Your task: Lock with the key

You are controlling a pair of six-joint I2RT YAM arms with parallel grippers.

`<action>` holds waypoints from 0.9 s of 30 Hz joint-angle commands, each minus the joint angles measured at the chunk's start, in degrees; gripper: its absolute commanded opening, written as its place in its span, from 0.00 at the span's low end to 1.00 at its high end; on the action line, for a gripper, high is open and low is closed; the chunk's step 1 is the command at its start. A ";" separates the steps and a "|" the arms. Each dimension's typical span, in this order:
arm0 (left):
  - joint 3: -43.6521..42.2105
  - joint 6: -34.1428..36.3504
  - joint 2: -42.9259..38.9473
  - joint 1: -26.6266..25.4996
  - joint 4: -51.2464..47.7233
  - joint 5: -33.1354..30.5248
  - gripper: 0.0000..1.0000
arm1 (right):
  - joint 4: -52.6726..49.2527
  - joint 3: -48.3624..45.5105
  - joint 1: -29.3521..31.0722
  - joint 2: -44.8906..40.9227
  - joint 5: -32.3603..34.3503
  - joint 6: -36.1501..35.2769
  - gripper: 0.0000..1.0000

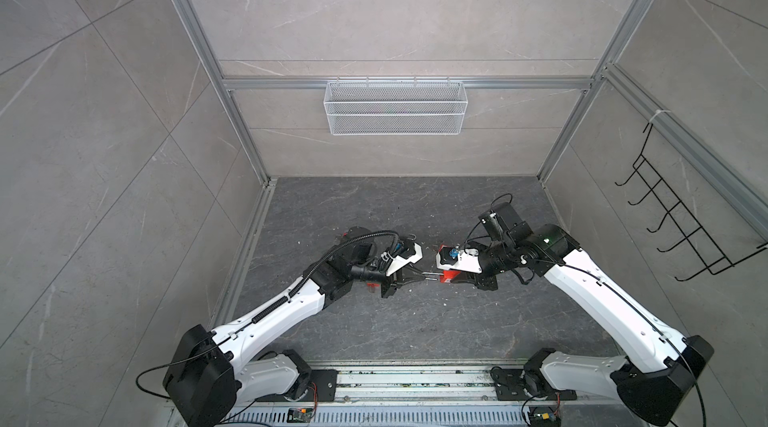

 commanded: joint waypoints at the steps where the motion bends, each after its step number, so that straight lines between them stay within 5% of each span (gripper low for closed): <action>1: -0.29 6.28 -1.92 -3.90 4.05 -2.50 0.00 | 3.71 4.03 2.15 2.27 -12.83 1.68 0.15; 9: -2.04 12.50 -4.63 -5.91 5.55 -7.76 0.00 | -1.22 8.17 2.15 6.06 -14.79 3.26 0.16; 15: -1.15 5.26 -1.92 -5.84 7.38 -3.51 0.00 | 8.05 5.79 2.91 4.84 -11.20 6.02 0.19; 20: -3.34 0.43 -0.84 -4.75 13.55 -3.20 0.00 | 8.68 7.27 3.20 4.95 -9.95 11.16 0.35; 27: -2.37 0.61 -2.54 -1.14 13.21 -0.84 0.00 | -6.21 13.13 3.12 3.16 -4.34 12.34 0.58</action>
